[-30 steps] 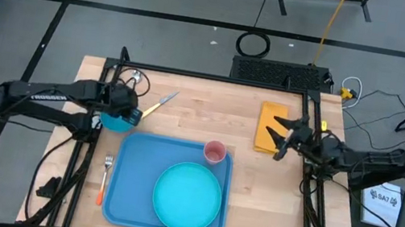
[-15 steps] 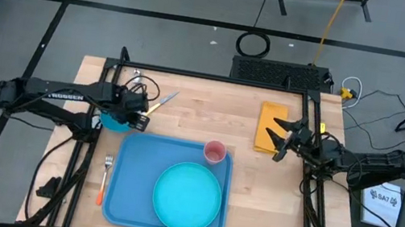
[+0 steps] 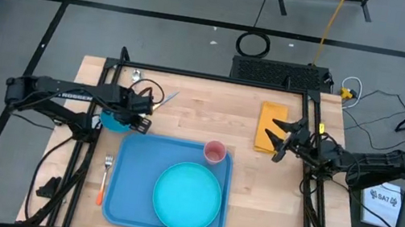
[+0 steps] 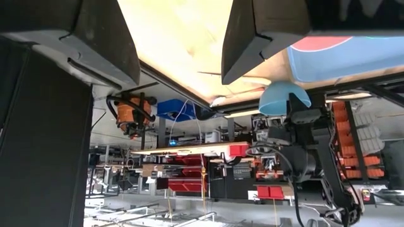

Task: Set up tray
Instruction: Put the blue bowl on the light green plate

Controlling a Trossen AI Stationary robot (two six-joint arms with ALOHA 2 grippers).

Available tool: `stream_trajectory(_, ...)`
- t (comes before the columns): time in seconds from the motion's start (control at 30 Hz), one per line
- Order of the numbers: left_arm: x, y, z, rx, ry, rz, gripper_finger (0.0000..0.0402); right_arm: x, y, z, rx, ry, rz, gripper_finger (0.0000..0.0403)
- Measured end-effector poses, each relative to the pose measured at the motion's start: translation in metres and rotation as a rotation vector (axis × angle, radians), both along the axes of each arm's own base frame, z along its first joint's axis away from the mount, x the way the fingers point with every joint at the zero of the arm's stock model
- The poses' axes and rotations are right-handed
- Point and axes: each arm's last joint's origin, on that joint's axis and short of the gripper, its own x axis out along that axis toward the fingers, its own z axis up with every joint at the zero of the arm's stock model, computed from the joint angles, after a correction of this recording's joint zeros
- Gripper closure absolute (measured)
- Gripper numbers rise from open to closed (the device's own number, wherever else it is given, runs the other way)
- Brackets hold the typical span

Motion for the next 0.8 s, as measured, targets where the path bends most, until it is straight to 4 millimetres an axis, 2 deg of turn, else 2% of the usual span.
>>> stream_trajectory(0.13,0.001,0.001,-0.001,0.019,0.013,-0.016,0.0286,0.0,0.0,-0.001,0.0,0.002,-0.001,0.019)
stream_trajectory(0.3,0.0,0.0,0.001,0.051,0.015,-0.061,0.0382,0.0,0.0,0.0,0.0,-0.005,-0.002,0.019)
stream_trajectory(0.43,-0.001,-0.007,0.005,0.072,-0.008,-0.092,0.0392,0.0,0.0,0.0,0.0,-0.005,-0.002,0.019)
stream_trajectory(0.53,0.0,-0.017,0.015,0.101,-0.027,-0.13,0.0393,0.0,0.0,0.0,0.0,-0.005,-0.002,0.019)
stream_trajectory(0.67,0.004,-0.036,0.039,0.139,-0.098,-0.192,0.0393,0.0,0.0,0.0,0.005,-0.008,-0.002,0.019)
stream_trajectory(0.8,0.017,-0.063,0.07,0.152,-0.278,-0.326,0.0393,0.0,0.0,0.0,0.007,-0.01,-0.006,0.019)
